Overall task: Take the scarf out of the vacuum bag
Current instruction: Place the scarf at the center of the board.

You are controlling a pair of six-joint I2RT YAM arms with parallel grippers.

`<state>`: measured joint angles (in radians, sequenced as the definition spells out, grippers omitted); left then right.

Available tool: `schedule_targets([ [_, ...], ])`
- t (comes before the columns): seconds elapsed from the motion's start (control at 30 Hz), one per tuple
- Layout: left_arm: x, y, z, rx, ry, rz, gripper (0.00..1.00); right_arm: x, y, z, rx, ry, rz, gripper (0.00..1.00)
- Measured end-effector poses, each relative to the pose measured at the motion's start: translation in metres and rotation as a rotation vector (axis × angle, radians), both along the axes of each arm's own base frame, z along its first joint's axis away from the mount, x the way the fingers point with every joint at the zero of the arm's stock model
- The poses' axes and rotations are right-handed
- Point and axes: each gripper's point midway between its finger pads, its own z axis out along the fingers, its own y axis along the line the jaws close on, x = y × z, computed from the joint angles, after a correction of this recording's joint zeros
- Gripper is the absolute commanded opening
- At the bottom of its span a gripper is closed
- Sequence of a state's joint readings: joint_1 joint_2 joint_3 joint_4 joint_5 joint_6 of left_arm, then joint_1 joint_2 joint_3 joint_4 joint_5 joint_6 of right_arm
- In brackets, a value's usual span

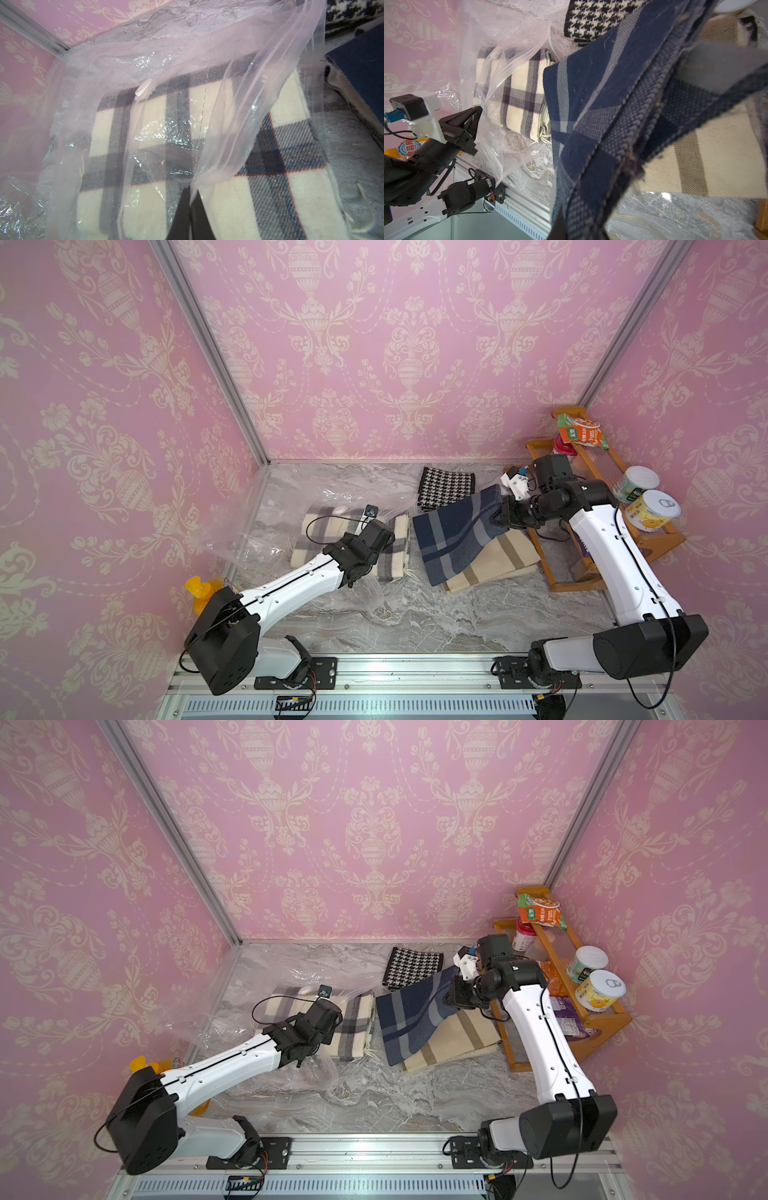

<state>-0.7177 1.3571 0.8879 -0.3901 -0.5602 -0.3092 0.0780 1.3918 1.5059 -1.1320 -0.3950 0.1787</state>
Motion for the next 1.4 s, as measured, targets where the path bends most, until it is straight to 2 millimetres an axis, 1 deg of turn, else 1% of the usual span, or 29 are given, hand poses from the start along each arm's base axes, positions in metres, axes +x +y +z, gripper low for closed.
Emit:
schedule_targets([
  [0.37, 0.0, 0.0, 0.0, 0.0, 0.0, 0.0, 0.0, 0.005, -0.021, -0.008, -0.116, -0.004, -0.059, 0.02],
  [0.5, 0.0, 0.0, 0.0, 0.0, 0.0, 0.0, 0.0, 0.008, -0.031, -0.015, -0.171, 0.005, -0.085, 0.03],
  [1.0, 0.0, 0.0, 0.0, 0.0, 0.0, 0.0, 0.0, 0.01, -0.06, -0.064, -0.346, 0.115, -0.145, 0.03],
  [1.4, 0.0, 0.0, 0.0, 0.0, 0.0, 0.0, 0.0, 0.011, -0.077, -0.121, -0.451, 0.241, -0.158, 0.03],
])
